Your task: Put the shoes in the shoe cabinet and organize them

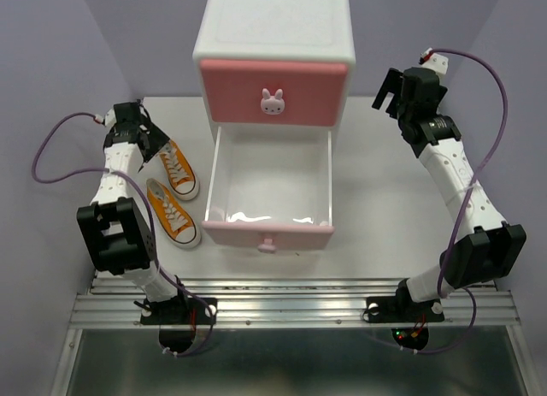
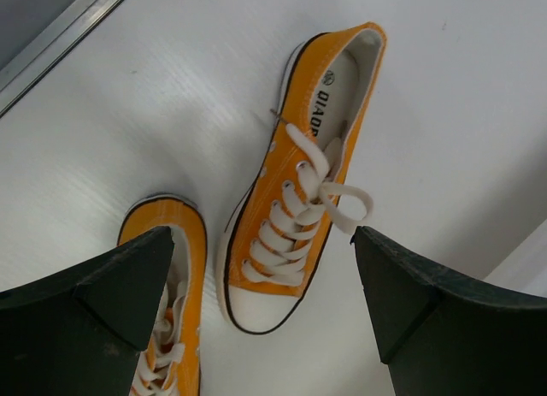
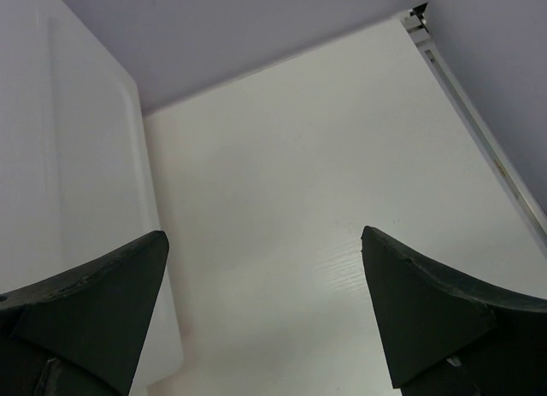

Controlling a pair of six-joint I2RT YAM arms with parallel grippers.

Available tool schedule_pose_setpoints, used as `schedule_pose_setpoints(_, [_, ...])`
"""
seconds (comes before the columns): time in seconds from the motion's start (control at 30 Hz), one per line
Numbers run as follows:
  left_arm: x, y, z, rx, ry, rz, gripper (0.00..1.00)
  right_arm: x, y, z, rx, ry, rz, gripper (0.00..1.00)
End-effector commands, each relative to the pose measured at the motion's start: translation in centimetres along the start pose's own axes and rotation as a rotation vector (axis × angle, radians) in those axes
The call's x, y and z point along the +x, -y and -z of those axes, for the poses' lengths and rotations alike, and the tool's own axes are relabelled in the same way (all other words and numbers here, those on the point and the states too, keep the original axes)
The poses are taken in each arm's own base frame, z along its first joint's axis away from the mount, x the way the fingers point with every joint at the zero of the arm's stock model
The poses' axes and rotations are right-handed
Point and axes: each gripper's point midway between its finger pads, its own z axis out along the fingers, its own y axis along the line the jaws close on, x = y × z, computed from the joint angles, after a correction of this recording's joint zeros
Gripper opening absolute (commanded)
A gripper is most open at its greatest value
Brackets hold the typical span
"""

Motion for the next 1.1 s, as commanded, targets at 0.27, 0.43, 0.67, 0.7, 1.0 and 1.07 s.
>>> schedule_pose_setpoints(0.27, [2.7, -4.6, 0.7, -0.066, 0.008, 0.040, 0.98, 0.0, -0.4, -0.3, -0.034, -0.002, 0.056, 1.00])
schedule_pose_setpoints(0.43, [3.6, -5.3, -0.8, -0.096, -0.025, 0.024, 0.91, 0.4, -0.5, -0.8, -0.039, -0.013, 0.099, 1.00])
schedule_pose_setpoints(0.67, [5.4, -6.5, -2.7, -0.134, -0.055, 0.062, 0.84, 1.1, -0.4, -1.0, -0.044, -0.030, 0.133, 1.00])
schedule_pose_setpoints(0.7, [5.7, -6.6, -3.0, -0.138, -0.065, 0.062, 0.84, 1.1, -0.4, -1.0, -0.044, -0.028, 0.139, 1.00])
schedule_pose_setpoints(1.0, [7.4, -8.0, -4.6, -0.207, -0.111, 0.051, 0.66, 2.0, 0.3, -0.7, -0.031, -0.042, 0.150, 1.00])
schedule_pose_setpoints(1.07, [7.3, -8.2, -4.6, -0.218, -0.111, 0.048, 0.49, 2.2, 0.4, -0.6, -0.030, -0.046, 0.148, 1.00])
